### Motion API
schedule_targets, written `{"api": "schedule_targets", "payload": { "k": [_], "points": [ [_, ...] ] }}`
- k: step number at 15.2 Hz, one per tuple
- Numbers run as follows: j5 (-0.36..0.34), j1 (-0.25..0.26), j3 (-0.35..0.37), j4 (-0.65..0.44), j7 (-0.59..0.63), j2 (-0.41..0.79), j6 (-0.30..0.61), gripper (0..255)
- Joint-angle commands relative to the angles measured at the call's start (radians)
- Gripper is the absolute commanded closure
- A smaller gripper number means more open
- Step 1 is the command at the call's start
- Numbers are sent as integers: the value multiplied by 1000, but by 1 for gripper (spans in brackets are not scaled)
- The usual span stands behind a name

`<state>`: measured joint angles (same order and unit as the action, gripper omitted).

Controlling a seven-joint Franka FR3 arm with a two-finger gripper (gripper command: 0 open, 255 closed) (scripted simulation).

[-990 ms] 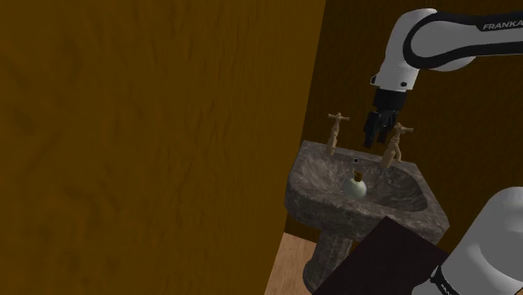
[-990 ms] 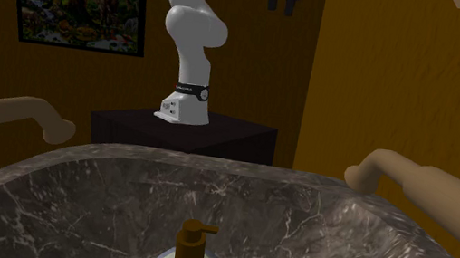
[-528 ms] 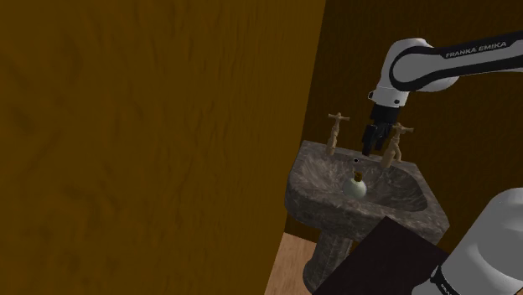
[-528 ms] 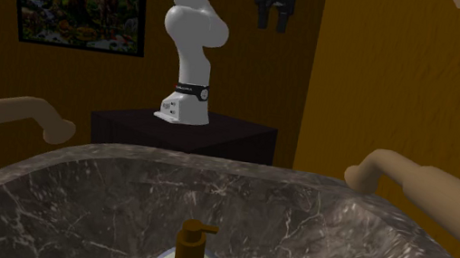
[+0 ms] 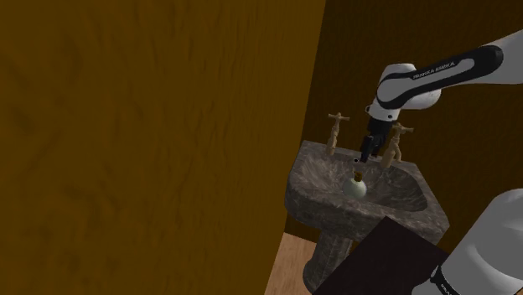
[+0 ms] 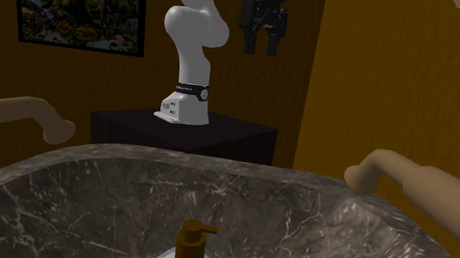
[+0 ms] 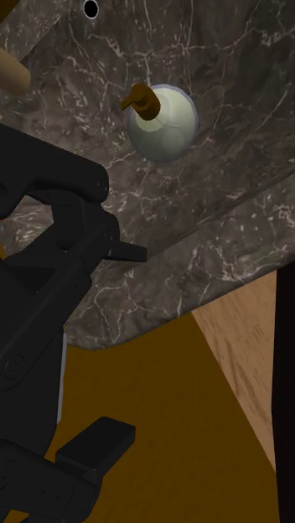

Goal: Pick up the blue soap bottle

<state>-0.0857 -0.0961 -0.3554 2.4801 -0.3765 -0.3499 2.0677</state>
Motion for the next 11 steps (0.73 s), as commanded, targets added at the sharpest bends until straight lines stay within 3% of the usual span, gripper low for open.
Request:
{"api": "schedule_targets", "payload": {
  "k": [1, 6, 11],
  "points": [
    [7, -4, -32, -19, -45, 66, 48, 0],
    [67, -13, -103, -91, -174, 252, 155, 0],
    [179, -43, -140, -195, -323, 456, 231, 0]
  ]
}}
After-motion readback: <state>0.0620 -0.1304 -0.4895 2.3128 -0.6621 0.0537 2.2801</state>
